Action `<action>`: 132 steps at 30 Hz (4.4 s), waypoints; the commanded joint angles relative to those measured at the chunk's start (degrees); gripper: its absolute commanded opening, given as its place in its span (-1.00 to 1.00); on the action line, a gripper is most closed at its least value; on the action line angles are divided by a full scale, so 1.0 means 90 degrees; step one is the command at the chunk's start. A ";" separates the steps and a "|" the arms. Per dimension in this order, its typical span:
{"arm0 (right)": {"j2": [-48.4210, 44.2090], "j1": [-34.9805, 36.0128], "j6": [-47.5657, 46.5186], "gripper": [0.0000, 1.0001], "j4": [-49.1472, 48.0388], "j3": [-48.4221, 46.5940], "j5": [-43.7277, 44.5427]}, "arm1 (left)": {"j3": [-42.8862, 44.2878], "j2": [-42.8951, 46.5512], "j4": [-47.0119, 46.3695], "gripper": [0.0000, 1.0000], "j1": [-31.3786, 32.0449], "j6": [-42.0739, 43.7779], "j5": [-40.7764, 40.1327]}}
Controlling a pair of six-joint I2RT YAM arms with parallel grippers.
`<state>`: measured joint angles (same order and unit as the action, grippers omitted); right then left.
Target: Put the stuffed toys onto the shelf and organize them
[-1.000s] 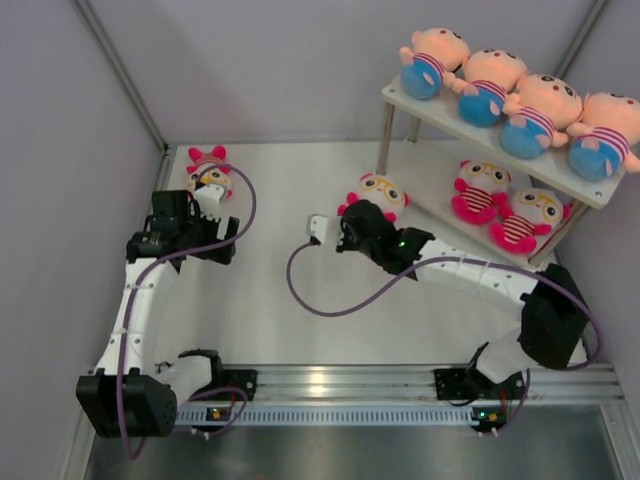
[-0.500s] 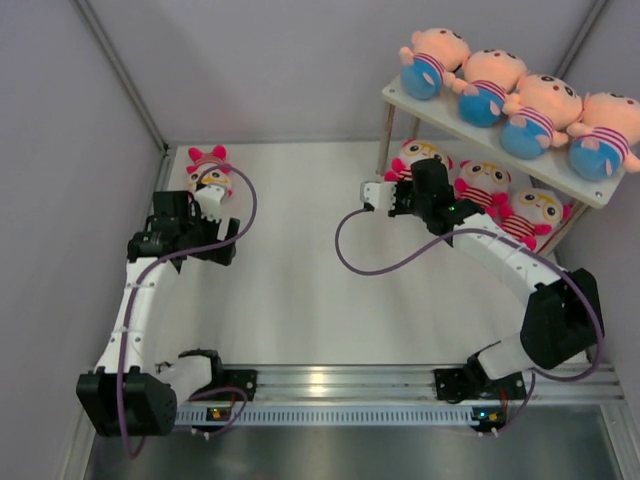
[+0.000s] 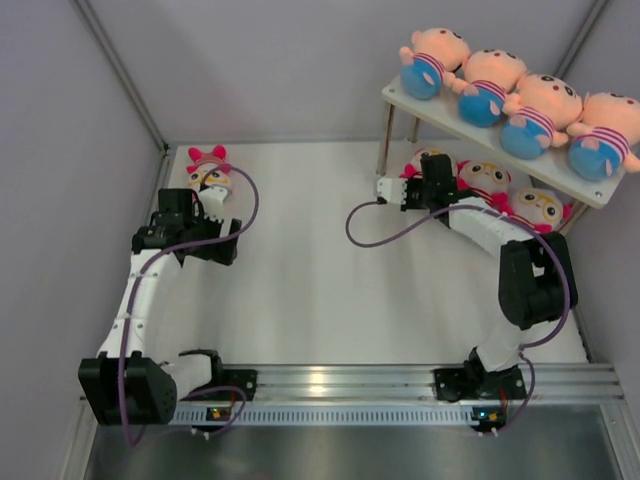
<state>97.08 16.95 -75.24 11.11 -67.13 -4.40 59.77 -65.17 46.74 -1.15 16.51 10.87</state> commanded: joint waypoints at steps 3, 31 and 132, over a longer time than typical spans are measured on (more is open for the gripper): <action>0.0043 -0.0506 0.0040 -1.00 -0.0454 -0.0255 -0.0165 | 0.0029 -0.0171 -0.0076 0.96 -0.0029 0.0060 0.0032; -0.0747 -0.0975 0.0333 0.13 -0.0434 0.0496 -0.0155 | 0.0039 -0.0083 -0.0076 0.96 -0.0019 0.0089 0.0130; -0.2476 0.6427 -0.3378 0.96 0.0787 0.1043 0.1251 | 0.0244 -0.0025 0.4416 -1.00 0.0909 0.9386 0.3343</action>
<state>74.48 73.06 -103.28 21.87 -56.69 6.00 60.29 -65.54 75.26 6.74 98.74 37.30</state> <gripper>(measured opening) 0.986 0.126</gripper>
